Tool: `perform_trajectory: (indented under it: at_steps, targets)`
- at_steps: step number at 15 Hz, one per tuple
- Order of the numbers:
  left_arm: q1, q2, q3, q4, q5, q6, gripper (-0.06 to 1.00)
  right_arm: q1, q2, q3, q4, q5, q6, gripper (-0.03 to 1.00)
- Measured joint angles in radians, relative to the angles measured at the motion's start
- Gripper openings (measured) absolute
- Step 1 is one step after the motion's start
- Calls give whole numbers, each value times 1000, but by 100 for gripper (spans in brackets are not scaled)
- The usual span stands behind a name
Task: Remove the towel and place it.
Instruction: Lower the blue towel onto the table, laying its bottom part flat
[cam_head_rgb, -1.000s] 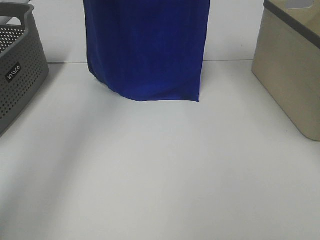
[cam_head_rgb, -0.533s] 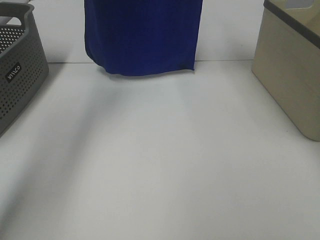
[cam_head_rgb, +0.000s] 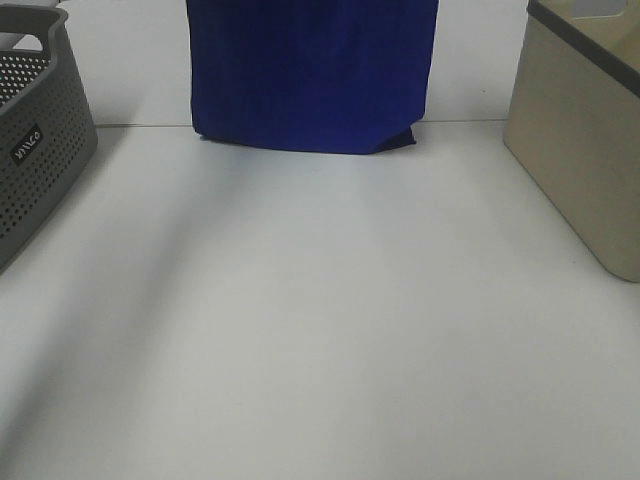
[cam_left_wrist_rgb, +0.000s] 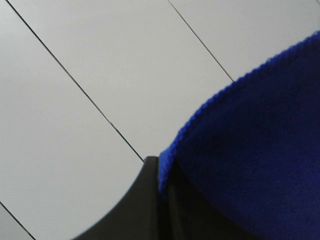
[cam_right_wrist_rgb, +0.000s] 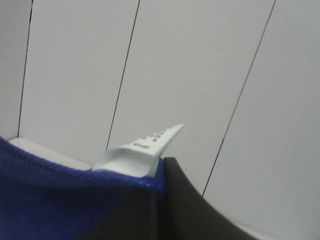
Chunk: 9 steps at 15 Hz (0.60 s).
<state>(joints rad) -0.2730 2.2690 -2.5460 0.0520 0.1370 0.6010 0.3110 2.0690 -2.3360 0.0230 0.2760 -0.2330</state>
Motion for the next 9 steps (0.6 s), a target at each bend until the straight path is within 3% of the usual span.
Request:
perform_trajectory:
  at_steps: [1,5,6,9]
  targets:
    - [-2,-2,0,-12,60,0,0,0,-4,0,9,44,0,2]
    - [-18,-74,0,-58,557,-3,0,0,-59,0,99,396,0,2]
    - [-18,-110,-1,-58,720,-21,0,0,-81,0,120,542,0,2]
    - [-18,-168,-6,-58,977,-75,0,0,-104,0,182,761,0,2]
